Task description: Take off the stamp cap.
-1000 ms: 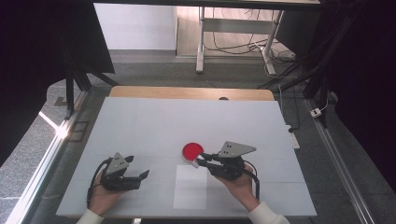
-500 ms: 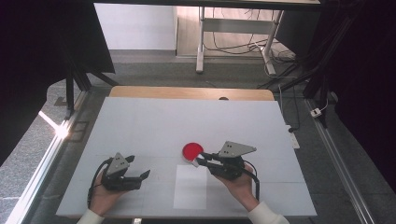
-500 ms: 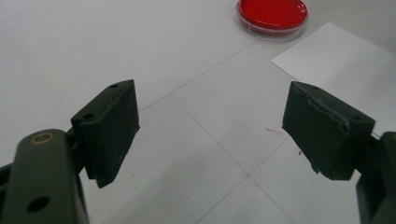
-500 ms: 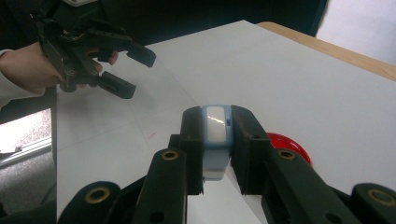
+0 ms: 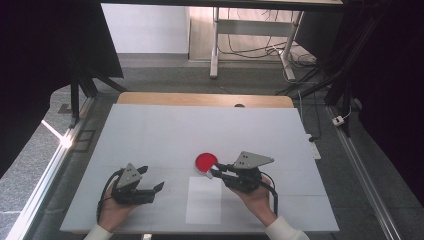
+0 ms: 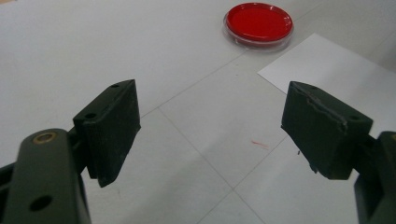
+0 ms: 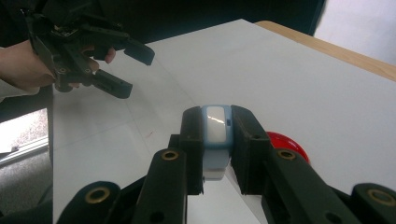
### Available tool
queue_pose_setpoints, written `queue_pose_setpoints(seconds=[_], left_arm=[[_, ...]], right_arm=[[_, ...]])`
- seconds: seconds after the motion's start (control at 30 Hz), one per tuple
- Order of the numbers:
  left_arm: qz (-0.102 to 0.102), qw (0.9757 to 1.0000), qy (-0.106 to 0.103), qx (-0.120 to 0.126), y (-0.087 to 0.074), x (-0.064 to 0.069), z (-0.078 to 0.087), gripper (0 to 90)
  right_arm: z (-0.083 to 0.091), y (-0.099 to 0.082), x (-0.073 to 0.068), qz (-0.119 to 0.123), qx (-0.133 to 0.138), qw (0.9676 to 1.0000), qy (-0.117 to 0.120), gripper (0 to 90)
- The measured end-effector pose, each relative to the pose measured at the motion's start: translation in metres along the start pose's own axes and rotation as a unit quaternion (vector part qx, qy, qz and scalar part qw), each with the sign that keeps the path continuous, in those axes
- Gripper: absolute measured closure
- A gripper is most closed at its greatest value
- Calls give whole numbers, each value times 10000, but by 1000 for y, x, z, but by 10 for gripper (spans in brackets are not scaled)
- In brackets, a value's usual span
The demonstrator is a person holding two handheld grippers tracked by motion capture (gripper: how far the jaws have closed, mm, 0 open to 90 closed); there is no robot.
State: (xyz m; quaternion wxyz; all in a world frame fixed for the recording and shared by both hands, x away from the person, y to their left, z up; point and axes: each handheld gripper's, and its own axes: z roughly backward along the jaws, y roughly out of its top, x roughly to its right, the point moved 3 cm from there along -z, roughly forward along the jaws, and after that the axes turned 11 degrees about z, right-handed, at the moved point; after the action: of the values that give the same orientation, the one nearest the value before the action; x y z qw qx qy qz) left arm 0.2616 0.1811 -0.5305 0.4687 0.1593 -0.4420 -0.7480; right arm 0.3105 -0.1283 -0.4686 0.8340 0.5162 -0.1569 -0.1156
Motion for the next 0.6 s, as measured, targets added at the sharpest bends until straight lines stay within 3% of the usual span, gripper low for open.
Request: queue_pose_setpoints(seconds=[0.27,0.43,0.6], left_arm=[[42,9998,-178,37,5,8,-3,195],[39,9994,-333,-117,10,14,-7,158],[-18,9994,-348,-89,16,21,-11,155]], right_arm=[[0,0,0,-1,-8,10000,-16,747],[2,0,2,-2,-18,10000,-42,747],[2,-1,3,-22,-11,10000,-65,747]])
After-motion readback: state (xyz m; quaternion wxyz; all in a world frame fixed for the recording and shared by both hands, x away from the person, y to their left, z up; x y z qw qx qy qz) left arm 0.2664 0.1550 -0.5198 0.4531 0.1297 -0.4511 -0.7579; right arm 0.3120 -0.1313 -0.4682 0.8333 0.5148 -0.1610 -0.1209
